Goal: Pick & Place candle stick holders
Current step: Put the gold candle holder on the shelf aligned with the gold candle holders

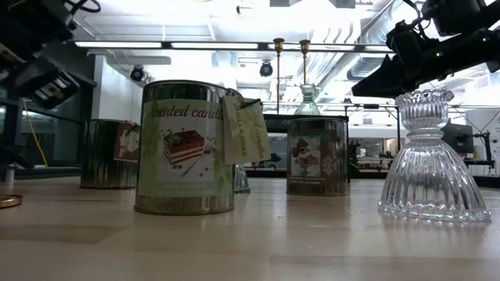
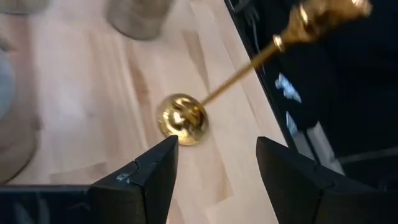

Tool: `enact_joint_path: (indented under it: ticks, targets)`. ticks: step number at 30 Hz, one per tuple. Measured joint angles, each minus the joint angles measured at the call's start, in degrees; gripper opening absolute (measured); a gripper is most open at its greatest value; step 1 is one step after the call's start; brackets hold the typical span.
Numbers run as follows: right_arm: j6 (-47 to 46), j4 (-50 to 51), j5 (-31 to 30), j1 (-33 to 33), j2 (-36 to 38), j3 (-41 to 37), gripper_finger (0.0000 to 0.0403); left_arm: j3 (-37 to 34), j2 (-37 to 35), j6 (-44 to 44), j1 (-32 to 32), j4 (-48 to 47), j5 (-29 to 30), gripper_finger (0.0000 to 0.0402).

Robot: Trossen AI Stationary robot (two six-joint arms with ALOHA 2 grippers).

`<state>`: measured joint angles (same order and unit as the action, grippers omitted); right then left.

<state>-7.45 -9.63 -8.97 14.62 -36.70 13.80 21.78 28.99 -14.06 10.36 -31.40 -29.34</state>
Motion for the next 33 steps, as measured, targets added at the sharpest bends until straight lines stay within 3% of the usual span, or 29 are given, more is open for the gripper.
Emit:
enact_joint_path:
  ticks: [6,11,19,25,33]
  targets:
    - [0.01,0.00,0.00,0.01,-0.01,-0.02,0.0084,-0.06,8.28,0.27,10.70,6.91,8.03,0.0212]
    - [0.01,0.00,0.00,0.01,-0.01,-0.02,0.0084,-0.06,14.35,0.27,16.01,11.63,15.00,0.0212]
    - [0.01,0.00,0.00,0.01,-0.01,-0.02,0.0084,-0.06,22.27,3.50,19.41,20.70,17.78,0.0212]
    - [0.01,-0.02,0.00,0.01,0.01,-0.02,0.0084,-0.06,24.32,5.26,19.31,28.58,20.47,0.0212]
    - [-0.01,0.00,0.00,-0.01,-0.01,-0.02,0.0084,-0.06,24.42,6.49,19.31,32.20,16.43,0.0208]
